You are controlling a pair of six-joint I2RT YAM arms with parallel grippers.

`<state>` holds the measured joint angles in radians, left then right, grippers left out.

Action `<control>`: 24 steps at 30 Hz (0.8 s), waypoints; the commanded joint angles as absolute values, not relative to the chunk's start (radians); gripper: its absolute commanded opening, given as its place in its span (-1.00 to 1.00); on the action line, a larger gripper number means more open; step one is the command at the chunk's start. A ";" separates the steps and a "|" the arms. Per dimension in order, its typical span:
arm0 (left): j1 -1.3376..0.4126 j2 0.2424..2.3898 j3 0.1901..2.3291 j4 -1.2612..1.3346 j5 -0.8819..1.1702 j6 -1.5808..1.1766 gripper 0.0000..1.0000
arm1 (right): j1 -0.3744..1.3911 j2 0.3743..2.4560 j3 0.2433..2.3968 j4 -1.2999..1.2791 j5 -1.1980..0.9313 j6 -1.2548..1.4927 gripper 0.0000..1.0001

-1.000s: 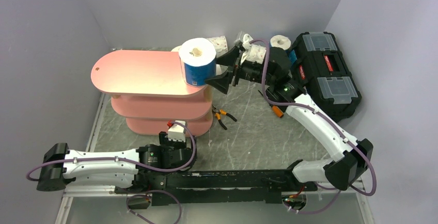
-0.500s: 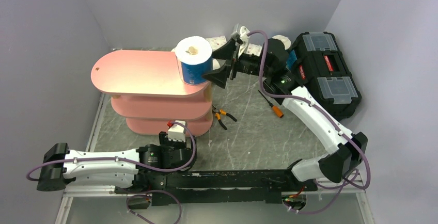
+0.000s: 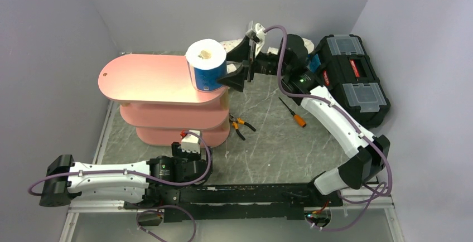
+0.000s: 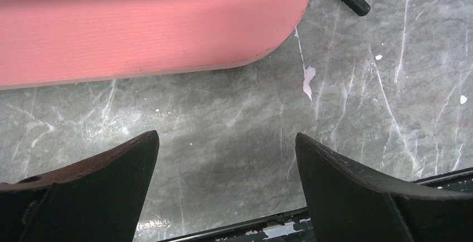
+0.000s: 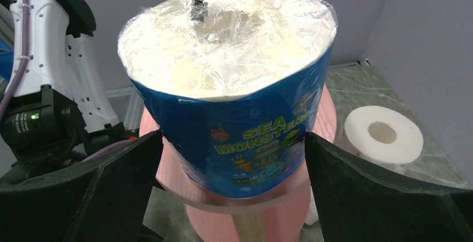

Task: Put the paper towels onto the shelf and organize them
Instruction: Place the paper towel on the shelf.

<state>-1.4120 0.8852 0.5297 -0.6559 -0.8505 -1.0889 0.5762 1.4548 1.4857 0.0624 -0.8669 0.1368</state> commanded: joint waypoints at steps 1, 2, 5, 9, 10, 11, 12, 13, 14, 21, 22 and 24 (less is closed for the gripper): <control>-1.418 0.890 0.560 -0.648 -0.865 -1.076 0.98 | 0.581 1.474 1.539 0.110 -0.920 0.161 0.97; -1.418 0.891 0.562 -0.650 -0.867 -1.076 0.98 | 0.585 1.477 1.546 0.103 -0.921 0.157 0.97; -1.419 0.894 0.562 -0.655 -0.869 -1.080 0.98 | 0.608 1.493 1.576 0.066 -0.917 0.132 0.97; -1.419 0.892 0.562 -0.660 -0.870 -1.079 0.98 | 0.640 1.516 1.614 0.018 -0.897 0.096 0.97; -1.419 0.891 0.562 -0.662 -0.871 -1.079 0.98 | 0.645 1.520 1.618 0.016 -0.890 0.094 0.96; -1.419 0.889 0.563 -0.666 -0.871 -1.081 0.98 | 0.649 1.523 1.618 0.017 -0.883 0.095 0.96; -1.419 0.887 0.563 -0.671 -0.872 -1.085 0.98 | 0.652 1.527 1.615 0.024 -0.875 0.100 0.96; -1.419 0.884 0.562 -0.675 -0.873 -1.087 0.98 | 0.652 1.527 1.612 0.028 -0.870 0.104 0.96; -1.418 0.882 0.562 -0.680 -0.873 -1.091 0.98 | 0.655 1.529 1.611 0.035 -0.861 0.108 0.96; -1.419 0.872 0.555 -0.681 -0.870 -1.092 0.98 | 0.706 1.567 1.630 0.036 -0.781 0.108 0.95; -1.418 0.874 0.556 -0.682 -0.871 -1.091 0.98 | 0.716 1.576 1.635 0.033 -0.758 0.100 0.95; -1.418 0.877 0.560 -0.686 -0.873 -1.094 0.98 | 0.732 1.590 1.642 0.040 -0.734 0.101 0.95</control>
